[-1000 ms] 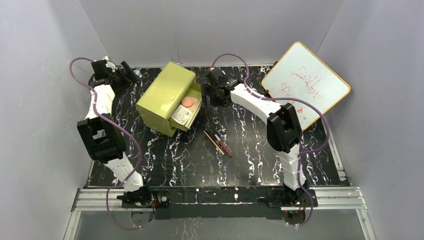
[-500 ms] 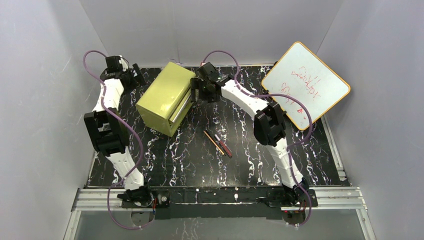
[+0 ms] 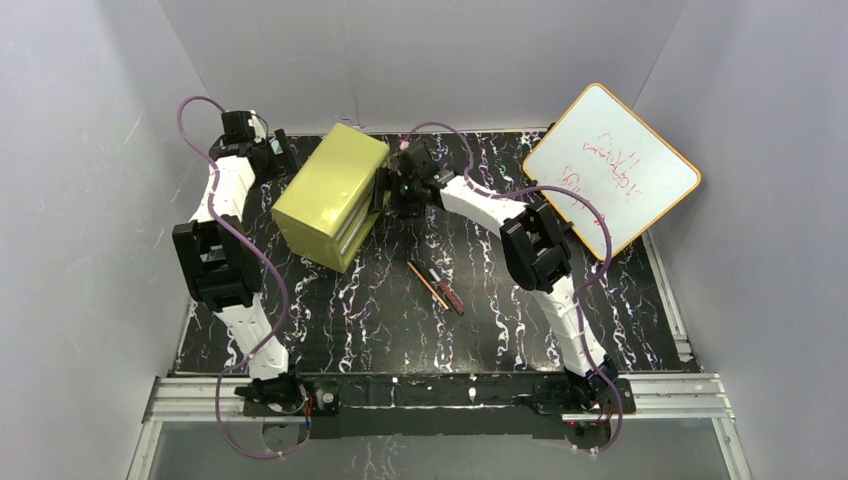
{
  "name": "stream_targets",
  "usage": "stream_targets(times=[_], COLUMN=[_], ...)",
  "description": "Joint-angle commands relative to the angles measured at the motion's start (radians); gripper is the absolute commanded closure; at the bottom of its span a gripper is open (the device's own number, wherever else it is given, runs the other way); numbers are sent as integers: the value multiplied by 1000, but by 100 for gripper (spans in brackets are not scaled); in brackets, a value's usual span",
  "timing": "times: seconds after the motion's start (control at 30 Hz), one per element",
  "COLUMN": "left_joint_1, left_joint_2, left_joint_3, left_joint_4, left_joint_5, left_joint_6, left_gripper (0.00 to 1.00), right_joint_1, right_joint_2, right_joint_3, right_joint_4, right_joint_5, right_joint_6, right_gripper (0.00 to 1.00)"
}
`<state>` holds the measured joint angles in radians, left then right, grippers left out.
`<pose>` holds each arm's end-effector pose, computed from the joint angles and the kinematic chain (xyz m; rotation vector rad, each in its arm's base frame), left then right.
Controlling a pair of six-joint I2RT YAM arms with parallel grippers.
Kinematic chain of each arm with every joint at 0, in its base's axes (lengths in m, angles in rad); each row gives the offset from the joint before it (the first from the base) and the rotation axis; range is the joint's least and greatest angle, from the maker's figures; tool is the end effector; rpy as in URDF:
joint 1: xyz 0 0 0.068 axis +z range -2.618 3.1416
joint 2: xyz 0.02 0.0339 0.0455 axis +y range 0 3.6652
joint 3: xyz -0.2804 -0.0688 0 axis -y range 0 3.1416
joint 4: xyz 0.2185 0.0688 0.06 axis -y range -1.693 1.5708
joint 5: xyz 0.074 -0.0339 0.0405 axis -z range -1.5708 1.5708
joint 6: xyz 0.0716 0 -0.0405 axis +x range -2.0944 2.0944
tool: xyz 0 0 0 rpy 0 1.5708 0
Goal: Organize the makeup
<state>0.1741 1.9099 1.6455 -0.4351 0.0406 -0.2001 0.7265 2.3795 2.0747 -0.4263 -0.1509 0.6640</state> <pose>0.4449 0.0753 0.2850 -0.4012 2.2346 -0.0598 0.4093 0.3781 0.2021 -0.1596 2.4525 0.8450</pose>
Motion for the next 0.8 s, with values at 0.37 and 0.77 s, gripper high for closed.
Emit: stream_targets(times=[0.37, 0.77], left_joint_1=[-4, -3], left_joint_2=[-7, -3], left_joint_3=[10, 9], left_joint_4=[-24, -24], left_joint_5=[4, 11], left_joint_6=[11, 10], left_gripper=[1, 1], right_joint_1=[10, 7], right_joint_2=[-199, -86], right_joint_3=[-636, -549], right_joint_4=[997, 1128], right_joint_5=[-102, -107], right_joint_6=[343, 451], right_gripper=[36, 52])
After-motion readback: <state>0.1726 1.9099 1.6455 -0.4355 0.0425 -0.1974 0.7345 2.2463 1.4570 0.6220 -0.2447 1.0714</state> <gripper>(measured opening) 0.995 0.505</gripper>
